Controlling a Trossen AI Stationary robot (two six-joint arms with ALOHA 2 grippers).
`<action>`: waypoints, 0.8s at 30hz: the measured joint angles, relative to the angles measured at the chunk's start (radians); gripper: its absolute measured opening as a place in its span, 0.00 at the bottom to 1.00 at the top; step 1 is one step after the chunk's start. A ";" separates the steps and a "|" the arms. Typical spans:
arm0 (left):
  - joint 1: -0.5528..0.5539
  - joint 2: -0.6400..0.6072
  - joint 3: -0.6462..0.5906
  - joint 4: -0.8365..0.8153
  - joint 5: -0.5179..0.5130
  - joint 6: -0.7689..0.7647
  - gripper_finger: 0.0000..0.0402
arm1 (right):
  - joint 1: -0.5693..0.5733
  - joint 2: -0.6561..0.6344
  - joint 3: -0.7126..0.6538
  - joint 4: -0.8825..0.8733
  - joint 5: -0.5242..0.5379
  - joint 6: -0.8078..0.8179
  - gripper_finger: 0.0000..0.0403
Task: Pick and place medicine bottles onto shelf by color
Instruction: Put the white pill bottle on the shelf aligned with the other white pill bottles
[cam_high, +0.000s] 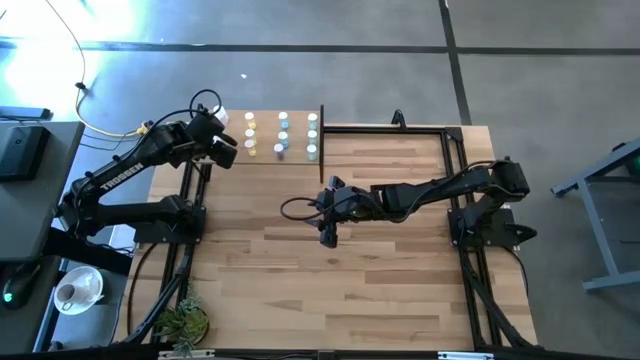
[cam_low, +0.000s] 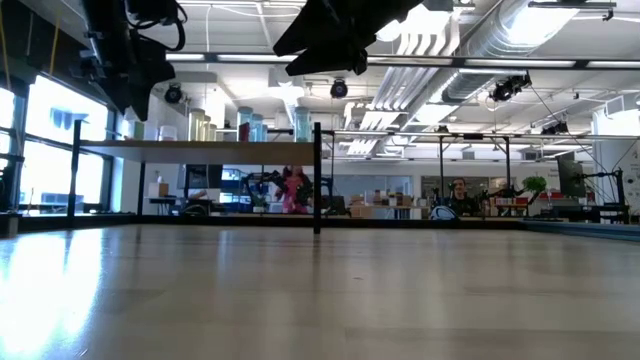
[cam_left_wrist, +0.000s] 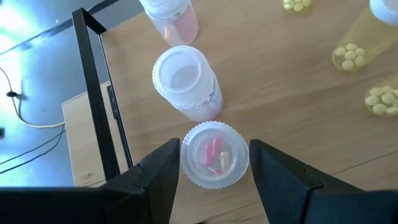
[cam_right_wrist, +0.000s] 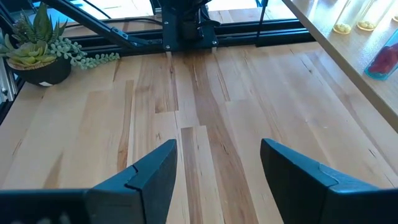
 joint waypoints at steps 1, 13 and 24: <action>0.000 0.000 0.000 0.000 -0.002 0.000 0.46 | 0.000 0.000 0.000 0.000 0.000 0.000 0.55; 0.000 -0.004 0.000 -0.001 -0.012 0.000 0.46 | 0.000 0.000 0.000 0.000 0.000 0.000 0.55; 0.000 -0.004 0.000 -0.001 -0.014 0.026 0.46 | 0.000 0.000 0.000 0.000 0.000 0.000 0.55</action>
